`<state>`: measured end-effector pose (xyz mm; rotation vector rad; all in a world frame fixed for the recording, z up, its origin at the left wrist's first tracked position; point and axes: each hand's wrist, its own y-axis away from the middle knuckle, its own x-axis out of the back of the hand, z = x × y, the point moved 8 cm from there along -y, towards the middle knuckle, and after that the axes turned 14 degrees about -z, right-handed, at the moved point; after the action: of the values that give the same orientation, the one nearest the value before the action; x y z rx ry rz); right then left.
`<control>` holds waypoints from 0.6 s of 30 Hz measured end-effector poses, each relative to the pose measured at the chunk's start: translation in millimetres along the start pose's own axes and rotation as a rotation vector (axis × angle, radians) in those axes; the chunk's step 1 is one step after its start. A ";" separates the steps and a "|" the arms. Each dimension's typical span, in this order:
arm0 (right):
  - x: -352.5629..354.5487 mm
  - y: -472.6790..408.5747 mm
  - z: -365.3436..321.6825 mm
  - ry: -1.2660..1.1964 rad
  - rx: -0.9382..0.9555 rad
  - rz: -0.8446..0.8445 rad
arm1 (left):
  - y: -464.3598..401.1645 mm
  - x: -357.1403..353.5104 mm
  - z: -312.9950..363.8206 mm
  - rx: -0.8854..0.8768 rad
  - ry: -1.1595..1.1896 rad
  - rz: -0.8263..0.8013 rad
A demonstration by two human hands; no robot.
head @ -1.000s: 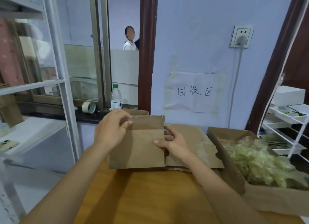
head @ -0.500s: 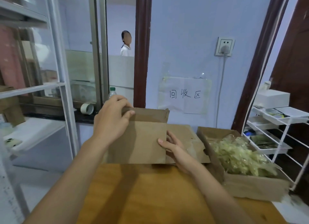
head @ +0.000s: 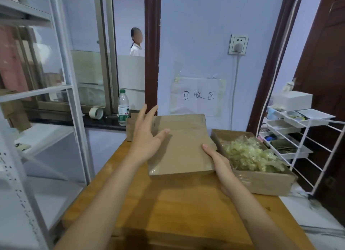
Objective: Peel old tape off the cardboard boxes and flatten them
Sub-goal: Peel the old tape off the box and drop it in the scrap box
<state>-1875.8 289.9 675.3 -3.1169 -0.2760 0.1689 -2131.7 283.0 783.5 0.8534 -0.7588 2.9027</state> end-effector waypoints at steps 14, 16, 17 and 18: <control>38.0 62.8 78.1 -0.099 -0.185 0.081 | 102.0 -121.8 -98.1 0.437 0.841 -0.058; 40.4 66.9 86.0 -0.147 -0.141 0.107 | 101.2 -122.5 -103.0 0.459 0.862 -0.041; 42.7 67.4 90.0 -0.171 -0.108 0.112 | 100.8 -123.4 -105.8 0.475 0.893 -0.036; 44.0 70.4 91.0 -0.198 -0.072 0.118 | 101.5 -124.4 -108.7 0.494 0.937 -0.025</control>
<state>-1830.2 228.2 578.9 -3.1909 -0.1008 0.4806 -2096.4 257.3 594.6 -0.5259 0.0535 2.9652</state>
